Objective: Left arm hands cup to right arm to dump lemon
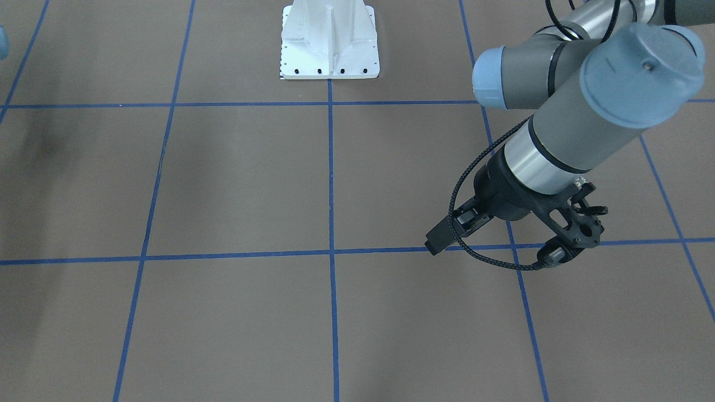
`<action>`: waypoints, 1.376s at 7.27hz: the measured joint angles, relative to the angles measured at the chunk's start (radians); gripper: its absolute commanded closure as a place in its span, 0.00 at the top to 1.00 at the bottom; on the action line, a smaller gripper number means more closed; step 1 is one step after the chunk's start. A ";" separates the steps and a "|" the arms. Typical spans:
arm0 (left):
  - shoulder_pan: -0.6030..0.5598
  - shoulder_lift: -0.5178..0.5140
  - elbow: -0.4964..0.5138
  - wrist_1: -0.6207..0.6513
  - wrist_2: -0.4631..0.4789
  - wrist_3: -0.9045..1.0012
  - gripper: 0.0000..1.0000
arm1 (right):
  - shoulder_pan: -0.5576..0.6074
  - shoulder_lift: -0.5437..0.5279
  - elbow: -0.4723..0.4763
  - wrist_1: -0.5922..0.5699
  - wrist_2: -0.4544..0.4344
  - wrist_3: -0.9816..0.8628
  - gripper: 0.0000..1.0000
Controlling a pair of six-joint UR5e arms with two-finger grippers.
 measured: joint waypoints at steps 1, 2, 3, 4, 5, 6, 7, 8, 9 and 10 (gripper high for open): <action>-0.001 0.001 -0.006 0.000 0.000 0.005 1.00 | 0.025 -0.008 -0.104 0.143 0.042 0.064 0.00; -0.003 0.001 -0.014 0.000 0.000 0.011 1.00 | 0.051 -0.008 -0.194 0.262 0.086 0.117 0.00; -0.007 0.001 -0.021 0.000 0.000 0.015 1.00 | 0.080 -0.009 -0.262 0.350 0.130 0.156 0.00; -0.009 0.001 -0.026 0.000 0.000 0.017 1.00 | 0.108 -0.011 -0.302 0.409 0.165 0.213 0.00; -0.010 0.001 -0.031 0.000 0.000 0.018 1.00 | 0.126 -0.011 -0.330 0.462 0.192 0.306 0.00; -0.011 0.001 -0.035 0.001 0.000 0.018 1.00 | 0.136 -0.008 -0.351 0.498 0.208 0.399 0.00; -0.012 0.000 -0.036 0.001 0.000 0.019 1.00 | 0.142 -0.005 -0.364 0.516 0.214 0.496 0.00; -0.012 0.000 -0.036 0.001 0.000 0.019 1.00 | 0.143 -0.003 -0.373 0.526 0.217 0.607 0.00; -0.012 0.000 -0.036 0.001 0.000 0.019 1.00 | 0.145 -0.002 -0.383 0.537 0.218 0.707 0.00; -0.013 -0.001 -0.036 0.001 0.000 0.019 1.00 | 0.147 -0.001 -0.406 0.561 0.218 0.787 0.00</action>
